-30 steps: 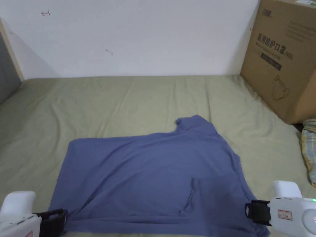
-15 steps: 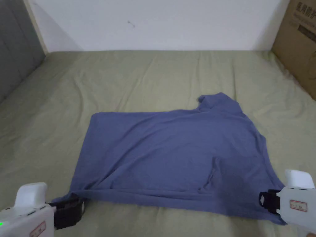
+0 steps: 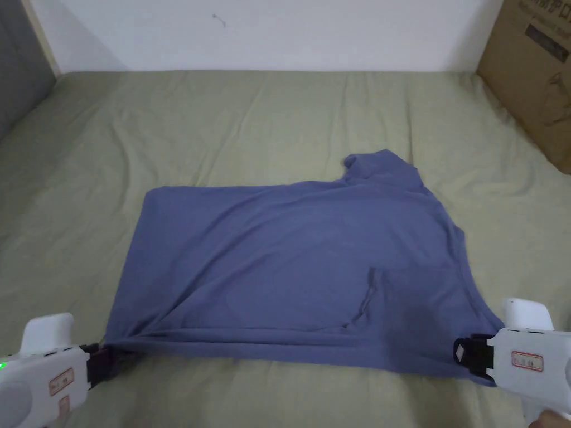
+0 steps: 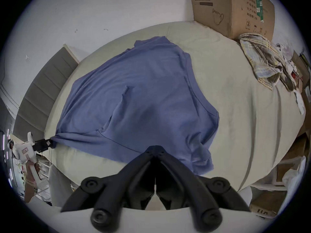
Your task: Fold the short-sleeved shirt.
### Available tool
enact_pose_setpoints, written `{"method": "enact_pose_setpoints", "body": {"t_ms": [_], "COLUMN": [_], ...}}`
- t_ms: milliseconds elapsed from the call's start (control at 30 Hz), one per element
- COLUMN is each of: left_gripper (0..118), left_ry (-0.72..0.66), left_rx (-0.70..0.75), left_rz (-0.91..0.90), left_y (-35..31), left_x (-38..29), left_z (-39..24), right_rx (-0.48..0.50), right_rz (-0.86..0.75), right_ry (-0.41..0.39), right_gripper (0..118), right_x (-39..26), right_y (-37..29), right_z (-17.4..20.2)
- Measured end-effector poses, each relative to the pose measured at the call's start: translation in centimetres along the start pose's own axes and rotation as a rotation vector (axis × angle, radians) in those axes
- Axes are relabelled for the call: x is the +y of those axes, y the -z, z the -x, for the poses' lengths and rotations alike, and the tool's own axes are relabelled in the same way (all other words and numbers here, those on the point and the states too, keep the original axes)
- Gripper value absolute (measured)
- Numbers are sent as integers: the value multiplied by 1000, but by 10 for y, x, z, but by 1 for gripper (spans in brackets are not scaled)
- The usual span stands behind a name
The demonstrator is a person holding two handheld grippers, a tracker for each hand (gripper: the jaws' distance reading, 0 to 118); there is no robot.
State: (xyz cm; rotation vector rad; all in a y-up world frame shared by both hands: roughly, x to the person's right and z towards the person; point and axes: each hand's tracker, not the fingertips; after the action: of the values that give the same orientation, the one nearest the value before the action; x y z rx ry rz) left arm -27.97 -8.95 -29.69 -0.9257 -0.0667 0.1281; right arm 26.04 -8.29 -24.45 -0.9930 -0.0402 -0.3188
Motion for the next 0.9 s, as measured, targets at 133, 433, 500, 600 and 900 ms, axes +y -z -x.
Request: {"method": "enact_pose_setpoints", "body": {"t_ms": [133,433,500,600,900], "left_gripper": [4,4,4,4,4], "left_ry": [1,57,58,70,93], "left_rx": [-5,25,27,29,42], "left_rz": [-7,-8,-8,2,3], "left_y": [0,-13,-13,-11,-19], "left_x": [1,7,8,8,16], "left_z": [6,-5,-5,-3,-7], "right_rx": [-19,-70,-77,-121,-80], "right_rz": [-35,-46,32,89,23], "right_ry": [-6,-71,-102,-162,-60], "right_gripper": [1,67,52,1,1], "right_x": [2,14,6,-2,11], "right_y": [-8,-8,6,23,-1], "right_z": [-7,-20,-24,-23,-30]}}
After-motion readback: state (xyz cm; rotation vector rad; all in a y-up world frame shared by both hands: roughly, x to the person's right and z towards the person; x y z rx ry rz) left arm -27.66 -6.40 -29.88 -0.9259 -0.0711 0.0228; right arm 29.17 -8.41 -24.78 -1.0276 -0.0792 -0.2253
